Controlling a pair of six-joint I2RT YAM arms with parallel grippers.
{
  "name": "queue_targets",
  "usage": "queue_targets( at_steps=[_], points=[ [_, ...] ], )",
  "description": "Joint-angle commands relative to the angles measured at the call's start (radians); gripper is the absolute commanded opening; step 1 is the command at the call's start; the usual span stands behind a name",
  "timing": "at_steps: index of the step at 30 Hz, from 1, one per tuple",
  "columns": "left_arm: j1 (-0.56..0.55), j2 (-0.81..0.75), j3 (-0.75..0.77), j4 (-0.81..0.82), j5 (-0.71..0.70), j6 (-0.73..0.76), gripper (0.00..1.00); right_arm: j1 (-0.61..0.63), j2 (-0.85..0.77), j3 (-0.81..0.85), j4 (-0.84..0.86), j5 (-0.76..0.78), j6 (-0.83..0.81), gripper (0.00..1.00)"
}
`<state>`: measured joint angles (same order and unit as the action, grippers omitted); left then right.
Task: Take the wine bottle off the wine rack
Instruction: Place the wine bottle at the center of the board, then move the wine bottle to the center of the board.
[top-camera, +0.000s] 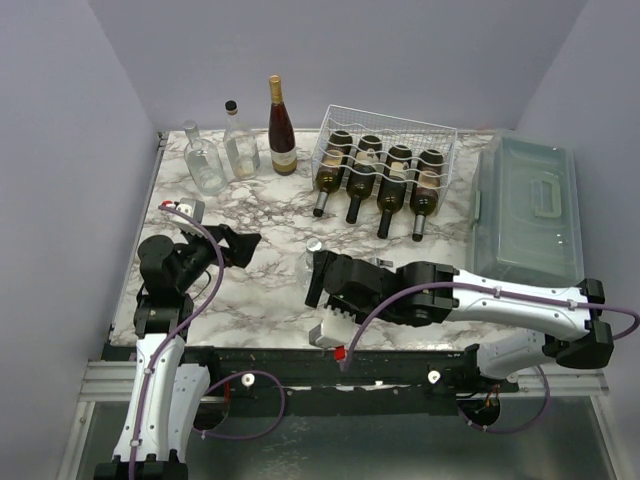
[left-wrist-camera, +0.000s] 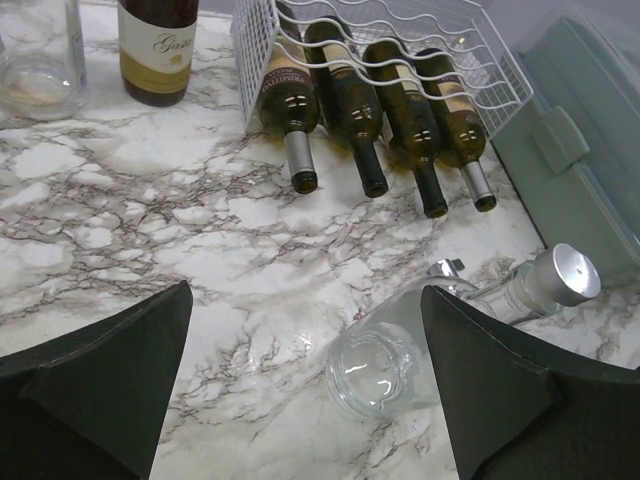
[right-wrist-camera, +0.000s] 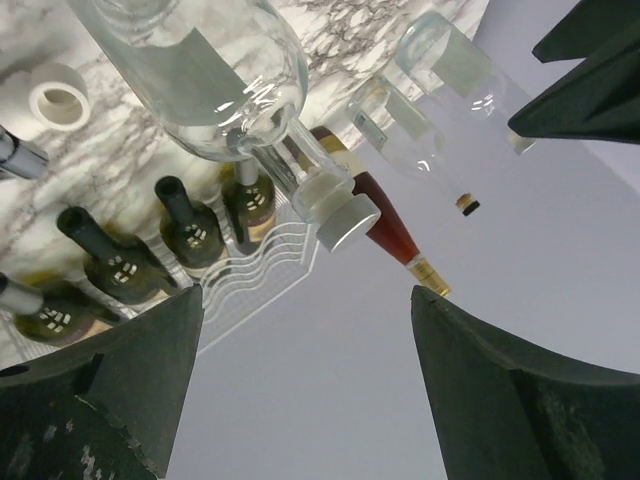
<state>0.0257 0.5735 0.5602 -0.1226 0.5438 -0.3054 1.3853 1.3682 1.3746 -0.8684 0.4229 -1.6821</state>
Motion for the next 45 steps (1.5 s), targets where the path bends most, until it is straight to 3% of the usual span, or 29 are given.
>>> queue_targets(
  at_steps=[1,7,12,17,21,25,32,38,42,45],
  points=[
    [-0.002,-0.007,-0.02,0.066,0.124,0.018,0.98,-0.035,-0.051,-0.042,0.028,-0.09,0.131,0.86],
    [-0.002,-0.003,-0.026,0.099,0.184,0.01,0.98,-0.136,-0.123,-0.107,0.135,-0.216,0.255,0.99],
    [-0.003,0.008,-0.02,0.13,0.265,-0.018,0.98,-0.224,-0.157,-0.129,0.184,-0.302,0.389,1.0],
    [-0.008,0.005,-0.023,0.197,0.342,-0.069,0.99,-0.374,-0.139,-0.087,0.175,-0.439,0.635,1.0],
    [-0.023,0.006,-0.022,0.231,0.39,-0.095,0.99,-0.439,-0.225,-0.193,0.249,-0.505,0.767,1.0],
    [-0.116,-0.004,-0.022,0.235,0.396,-0.078,0.99,-0.538,-0.284,-0.255,0.265,-0.561,0.944,1.0],
    [-0.286,-0.048,-0.016,0.193,0.248,-0.057,0.99,-0.772,-0.239,-0.275,0.237,-0.765,1.212,0.99],
    [-0.543,-0.128,0.0,0.046,-0.037,0.165,0.99,-0.913,-0.187,-0.282,0.299,-0.889,1.418,1.0],
    [-0.708,-0.156,-0.065,0.066,-0.18,0.356,0.99,-1.026,-0.229,-0.381,0.433,-1.021,1.506,1.0],
    [-0.812,-0.141,-0.108,0.104,-0.316,0.475,0.99,-1.044,-0.262,-0.464,0.529,-1.059,1.55,1.0]
  ],
)
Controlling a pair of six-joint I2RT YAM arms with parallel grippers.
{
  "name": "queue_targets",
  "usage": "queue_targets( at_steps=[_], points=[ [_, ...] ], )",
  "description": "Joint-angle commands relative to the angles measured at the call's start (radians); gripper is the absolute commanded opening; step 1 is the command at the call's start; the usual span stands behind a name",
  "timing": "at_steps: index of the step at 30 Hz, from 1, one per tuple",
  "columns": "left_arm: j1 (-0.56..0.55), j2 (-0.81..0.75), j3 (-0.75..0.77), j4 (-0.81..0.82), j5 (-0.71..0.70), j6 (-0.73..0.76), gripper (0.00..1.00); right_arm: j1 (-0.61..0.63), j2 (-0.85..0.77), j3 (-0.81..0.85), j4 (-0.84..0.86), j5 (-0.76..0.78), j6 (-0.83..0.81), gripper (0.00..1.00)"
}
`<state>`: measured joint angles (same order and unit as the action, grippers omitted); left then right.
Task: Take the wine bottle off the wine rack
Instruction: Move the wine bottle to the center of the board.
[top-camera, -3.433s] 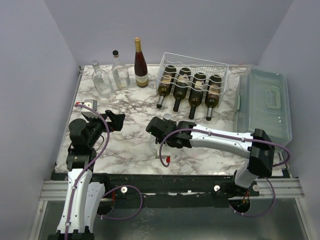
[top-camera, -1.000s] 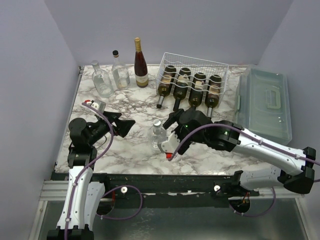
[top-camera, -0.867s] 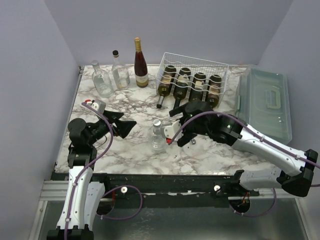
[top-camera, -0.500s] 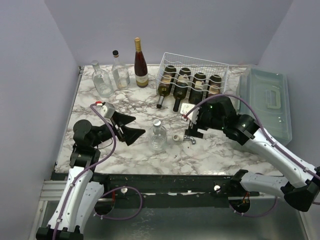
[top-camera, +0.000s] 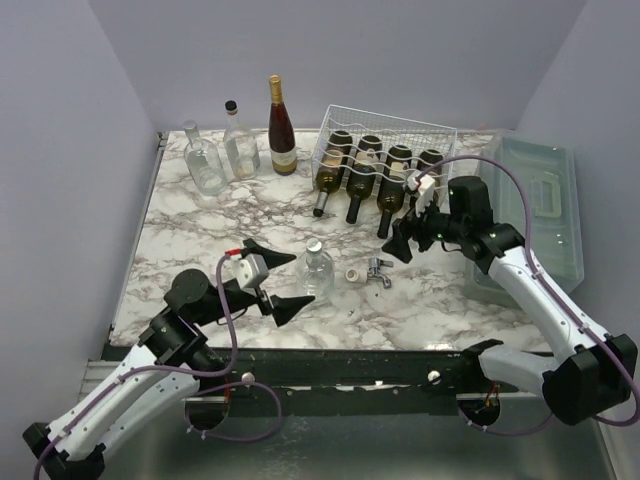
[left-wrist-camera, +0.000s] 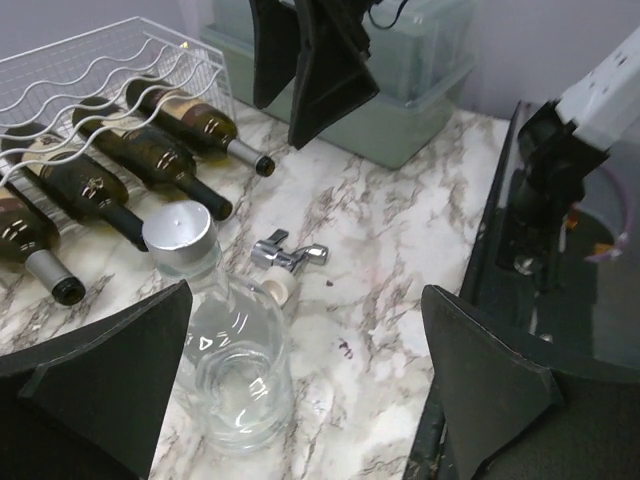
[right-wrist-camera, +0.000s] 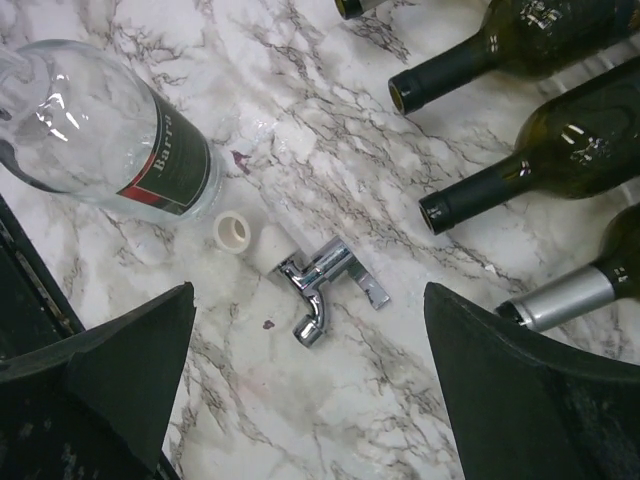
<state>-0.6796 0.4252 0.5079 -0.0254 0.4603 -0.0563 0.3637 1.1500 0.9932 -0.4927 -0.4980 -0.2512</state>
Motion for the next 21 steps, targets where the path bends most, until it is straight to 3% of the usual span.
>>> queue_targets(
  at_steps=[1,4,13,21],
  points=[
    [-0.124,0.024,-0.062,0.02,-0.264,0.246,0.99,-0.027,-0.048,-0.105,0.187,-0.16,0.14,1.0],
    [-0.149,0.086,-0.079,0.116,-0.328,0.257,0.99,-0.057,-0.051,-0.147,0.219,-0.254,0.134,1.0],
    [-0.152,0.261,-0.187,0.48,-0.405,0.229,0.99,-0.072,-0.112,-0.186,0.201,-0.255,0.1,1.0],
    [-0.152,0.372,-0.222,0.647,-0.45,0.13,0.95,-0.073,-0.12,-0.185,0.194,-0.247,0.088,1.0]
  ],
)
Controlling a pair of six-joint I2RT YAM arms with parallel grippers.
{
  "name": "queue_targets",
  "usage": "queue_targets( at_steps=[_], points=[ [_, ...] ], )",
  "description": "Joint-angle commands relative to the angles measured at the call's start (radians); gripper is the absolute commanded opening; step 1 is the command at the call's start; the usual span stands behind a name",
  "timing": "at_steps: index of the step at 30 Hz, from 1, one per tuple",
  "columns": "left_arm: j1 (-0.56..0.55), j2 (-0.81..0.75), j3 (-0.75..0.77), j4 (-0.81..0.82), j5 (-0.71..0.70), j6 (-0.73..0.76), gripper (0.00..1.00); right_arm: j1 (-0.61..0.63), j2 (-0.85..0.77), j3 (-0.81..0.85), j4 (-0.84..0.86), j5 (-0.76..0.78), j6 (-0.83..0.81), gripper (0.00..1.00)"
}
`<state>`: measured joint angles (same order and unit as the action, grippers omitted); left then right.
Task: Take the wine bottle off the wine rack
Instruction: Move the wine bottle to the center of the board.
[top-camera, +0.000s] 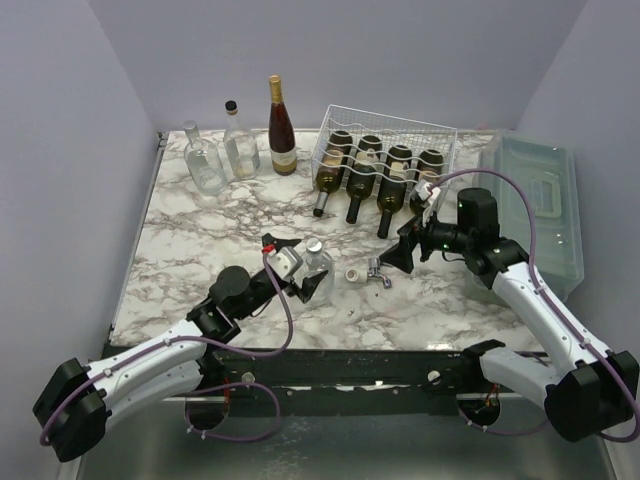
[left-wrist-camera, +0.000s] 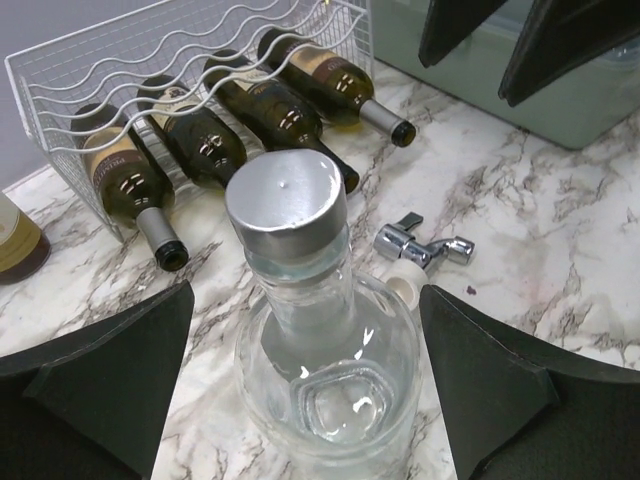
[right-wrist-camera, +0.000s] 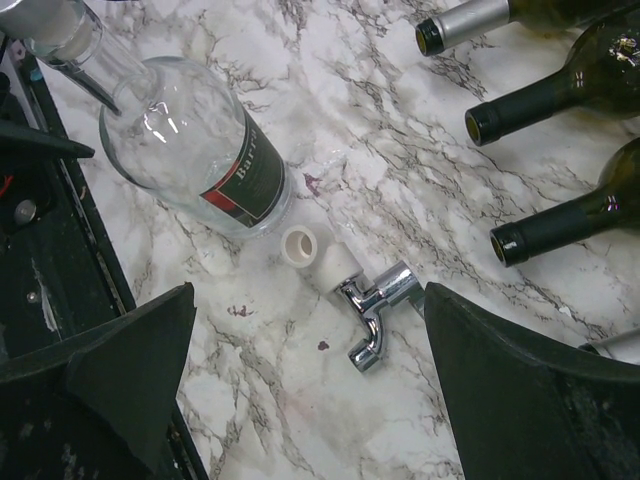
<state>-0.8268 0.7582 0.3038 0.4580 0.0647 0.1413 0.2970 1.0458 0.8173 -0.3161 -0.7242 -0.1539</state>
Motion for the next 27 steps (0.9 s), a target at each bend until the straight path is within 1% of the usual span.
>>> queue_targets(
  at_steps=[1,6,11,20,21,22,23,25,27],
  points=[
    [-0.005,0.05,-0.022,0.18,-0.057,-0.078,0.94,-0.006,-0.019,-0.01,0.018,-0.019,-0.01,1.0],
    [-0.005,0.109,-0.033,0.258,-0.126,-0.111,0.86,-0.007,-0.024,-0.012,0.017,-0.017,-0.015,0.99],
    [-0.005,0.172,-0.026,0.322,-0.136,-0.116,0.79,-0.007,-0.02,-0.013,0.013,-0.015,-0.019,0.99],
    [-0.005,0.265,0.004,0.37,-0.151,-0.096,0.59,-0.006,-0.015,-0.012,0.008,-0.006,-0.028,1.0],
    [-0.006,0.269,0.004,0.374,-0.151,-0.089,0.54,-0.006,-0.015,-0.013,0.008,-0.007,-0.028,1.0],
    [-0.005,0.27,0.006,0.379,-0.152,-0.081,0.47,-0.006,-0.015,-0.012,0.008,-0.005,-0.028,1.0],
    [-0.006,0.271,0.005,0.385,-0.151,-0.075,0.37,-0.006,-0.014,-0.012,0.006,-0.006,-0.03,1.0],
    [-0.005,0.267,0.004,0.396,-0.159,-0.057,0.2,-0.006,-0.012,-0.013,0.006,-0.006,-0.031,1.0],
    [-0.005,0.256,0.006,0.403,-0.174,-0.033,0.08,-0.006,-0.011,-0.012,0.003,-0.006,-0.032,1.0]
  ],
)
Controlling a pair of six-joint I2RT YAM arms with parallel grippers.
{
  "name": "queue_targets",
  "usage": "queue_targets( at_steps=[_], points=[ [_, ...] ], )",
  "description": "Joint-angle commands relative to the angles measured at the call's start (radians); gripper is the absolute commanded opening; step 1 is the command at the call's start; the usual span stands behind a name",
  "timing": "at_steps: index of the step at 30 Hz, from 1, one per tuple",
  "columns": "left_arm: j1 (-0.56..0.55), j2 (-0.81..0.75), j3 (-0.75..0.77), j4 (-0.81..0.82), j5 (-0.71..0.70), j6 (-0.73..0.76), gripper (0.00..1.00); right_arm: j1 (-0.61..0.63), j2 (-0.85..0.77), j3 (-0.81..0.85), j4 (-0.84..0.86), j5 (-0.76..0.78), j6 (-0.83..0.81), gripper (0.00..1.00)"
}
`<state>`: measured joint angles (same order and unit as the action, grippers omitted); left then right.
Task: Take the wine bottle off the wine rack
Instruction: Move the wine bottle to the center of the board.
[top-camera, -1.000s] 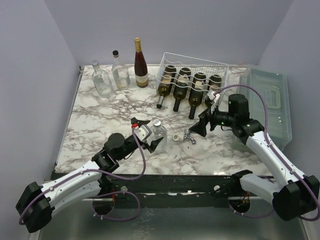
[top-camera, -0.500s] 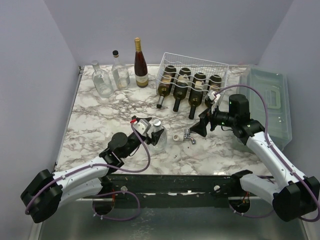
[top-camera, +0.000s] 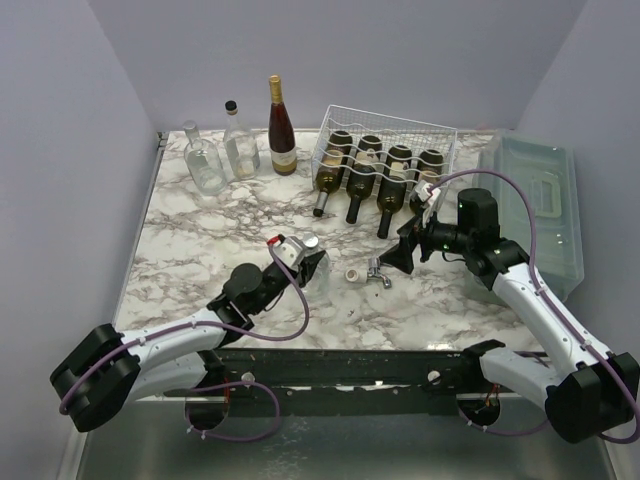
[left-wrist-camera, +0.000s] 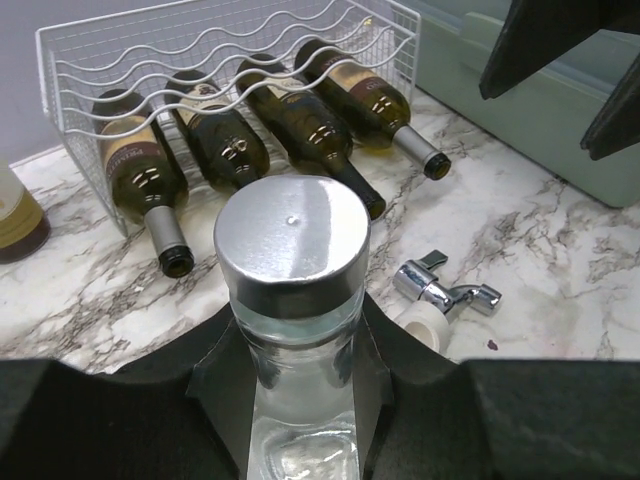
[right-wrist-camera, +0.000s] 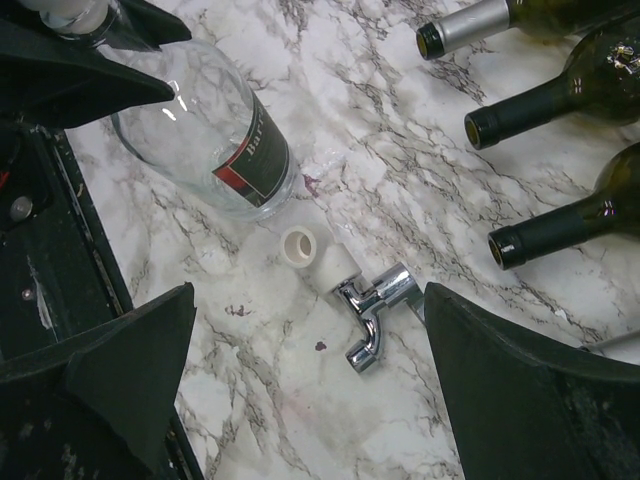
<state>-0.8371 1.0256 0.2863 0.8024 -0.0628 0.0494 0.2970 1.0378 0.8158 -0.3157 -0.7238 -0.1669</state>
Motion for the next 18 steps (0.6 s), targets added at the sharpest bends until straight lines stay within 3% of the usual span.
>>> queue_targets(
  at_steps=[1,5,11,18],
  points=[
    [0.005,-0.018,0.025,0.06,-0.059,0.075,0.03,-0.006,-0.001,-0.009,0.002,-0.006,-0.021,1.0],
    [0.046,-0.053,0.037,0.061,-0.119,0.085,0.0,-0.006,-0.001,-0.01,0.001,-0.002,-0.024,1.0],
    [0.277,-0.104,0.068,0.061,-0.146,-0.066,0.0,-0.006,-0.003,-0.011,0.0,0.005,-0.026,1.0],
    [0.472,0.003,0.193,0.064,-0.298,-0.114,0.0,-0.006,-0.007,-0.01,-0.002,0.01,-0.033,1.0]
  ],
)
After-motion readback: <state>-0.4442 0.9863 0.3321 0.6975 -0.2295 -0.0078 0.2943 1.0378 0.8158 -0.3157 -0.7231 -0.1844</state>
